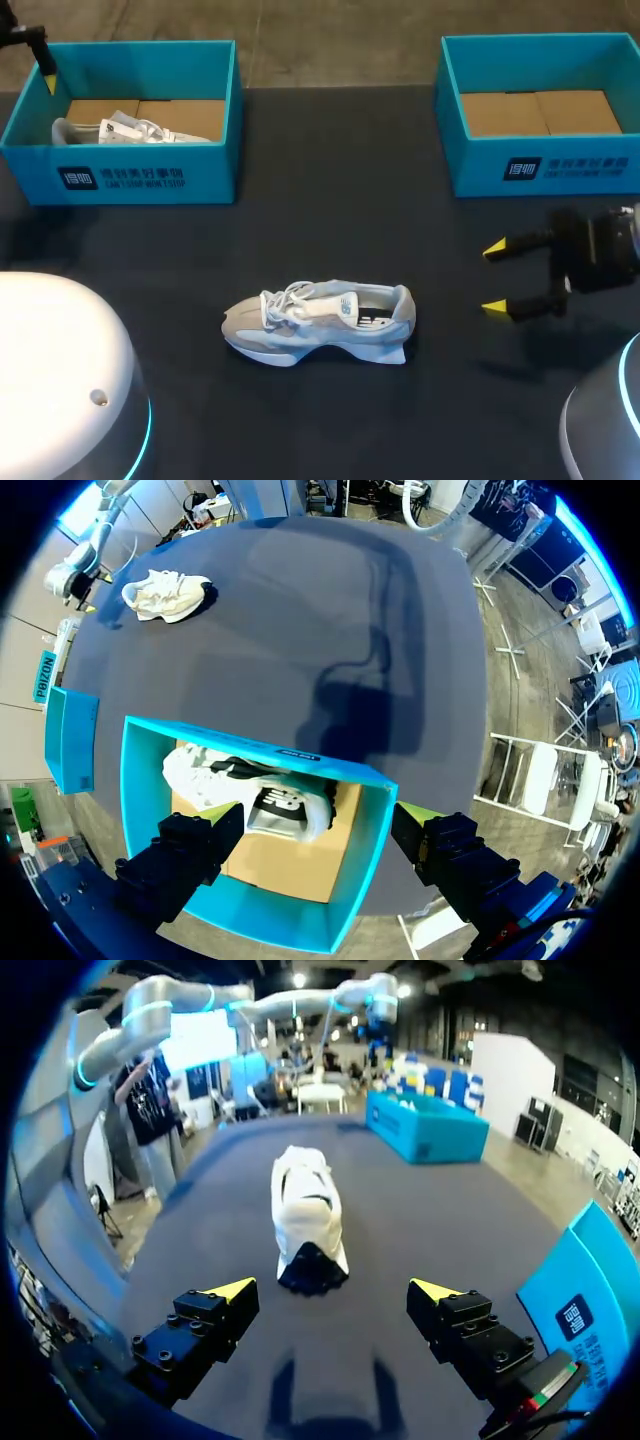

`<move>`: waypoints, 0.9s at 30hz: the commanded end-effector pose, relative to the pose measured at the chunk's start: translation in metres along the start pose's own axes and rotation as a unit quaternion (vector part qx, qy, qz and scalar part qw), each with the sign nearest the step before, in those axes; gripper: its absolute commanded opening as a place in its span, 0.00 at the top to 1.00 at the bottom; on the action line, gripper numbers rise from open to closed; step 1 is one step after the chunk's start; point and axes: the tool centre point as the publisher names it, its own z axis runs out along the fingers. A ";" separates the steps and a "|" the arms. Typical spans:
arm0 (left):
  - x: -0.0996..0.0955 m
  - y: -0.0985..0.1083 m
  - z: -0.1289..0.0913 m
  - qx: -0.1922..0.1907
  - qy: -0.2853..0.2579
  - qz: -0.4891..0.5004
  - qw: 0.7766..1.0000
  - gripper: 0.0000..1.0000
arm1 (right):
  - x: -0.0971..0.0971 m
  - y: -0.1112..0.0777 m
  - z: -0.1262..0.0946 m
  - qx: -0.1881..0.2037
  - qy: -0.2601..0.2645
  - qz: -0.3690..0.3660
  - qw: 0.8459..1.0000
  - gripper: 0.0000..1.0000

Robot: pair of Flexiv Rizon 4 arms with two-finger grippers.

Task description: Take the shoe out of the shoebox, open the shoe tongue, remove and reinsert the insole, then place the shoe into the shoebox

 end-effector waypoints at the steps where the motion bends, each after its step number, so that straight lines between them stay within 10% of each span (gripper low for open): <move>1: 0.000 -0.001 0.000 -0.001 0.001 0.000 1.000 0.00 | 0.001 -0.003 0.002 -0.061 -0.002 -0.001 0.998 0.00; 27: 0.000 -0.001 0.000 -0.001 0.001 0.000 1.000 0.00 | 0.014 -0.049 0.049 -0.087 0.002 0.016 0.996 0.00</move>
